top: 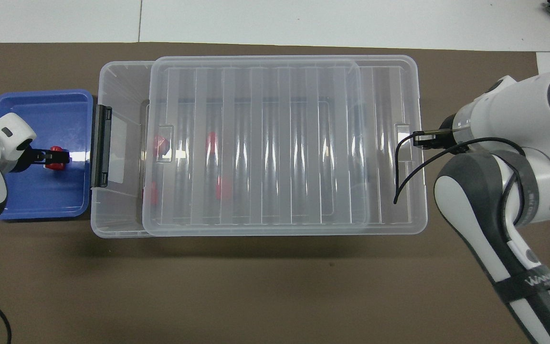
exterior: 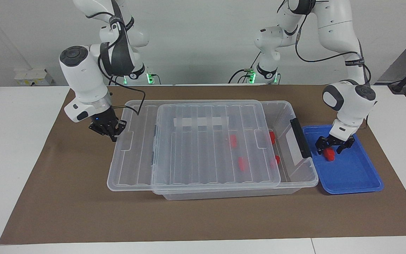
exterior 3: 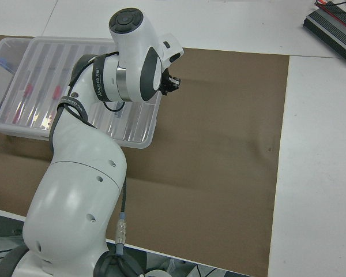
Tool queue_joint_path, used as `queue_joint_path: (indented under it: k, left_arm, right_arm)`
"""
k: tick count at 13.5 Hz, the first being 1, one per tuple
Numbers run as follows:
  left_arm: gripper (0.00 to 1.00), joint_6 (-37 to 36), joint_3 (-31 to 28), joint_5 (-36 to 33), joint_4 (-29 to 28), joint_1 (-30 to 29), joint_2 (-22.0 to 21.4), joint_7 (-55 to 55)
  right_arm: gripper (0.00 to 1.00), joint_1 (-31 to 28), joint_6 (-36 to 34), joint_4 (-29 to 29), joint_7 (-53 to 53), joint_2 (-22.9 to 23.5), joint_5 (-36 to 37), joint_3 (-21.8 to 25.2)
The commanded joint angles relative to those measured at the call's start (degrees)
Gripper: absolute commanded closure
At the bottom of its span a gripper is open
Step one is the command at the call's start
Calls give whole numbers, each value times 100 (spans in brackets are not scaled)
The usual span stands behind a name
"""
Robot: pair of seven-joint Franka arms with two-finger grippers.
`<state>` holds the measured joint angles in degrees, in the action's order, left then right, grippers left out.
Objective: Place red block in blue tray from box
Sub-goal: 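Lower the red block into the blue tray while the right gripper slides the lid back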
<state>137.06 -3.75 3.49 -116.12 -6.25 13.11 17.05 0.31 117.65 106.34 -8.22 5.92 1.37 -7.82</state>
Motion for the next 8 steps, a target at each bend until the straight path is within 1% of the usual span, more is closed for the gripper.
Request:
queue_joint_path:
  k: [1,3,4,6,8]
  left_arm:
    - [0,-1432,23,91,449,36,-781,44]
    - [0,-2242,93,91,852,45,-1204,26]
    - [0,-2498,102,82,976,54,-1380,26]
    - [0,-2702,233,39,1065,88,-1679,26]
    - [0,-2833,269,29,1048,89,-1846,35]
  right_arm:
    - [100,205,-110,255,13,-205,-13,-27]
    - [100,328,-111,334,13,-258,-31,-27]
    - [100,390,-111,343,13,-258,-31,-27]
    - [100,495,-120,343,13,-267,-40,-27]
    - [100,566,-190,343,31,-276,-40,-36]
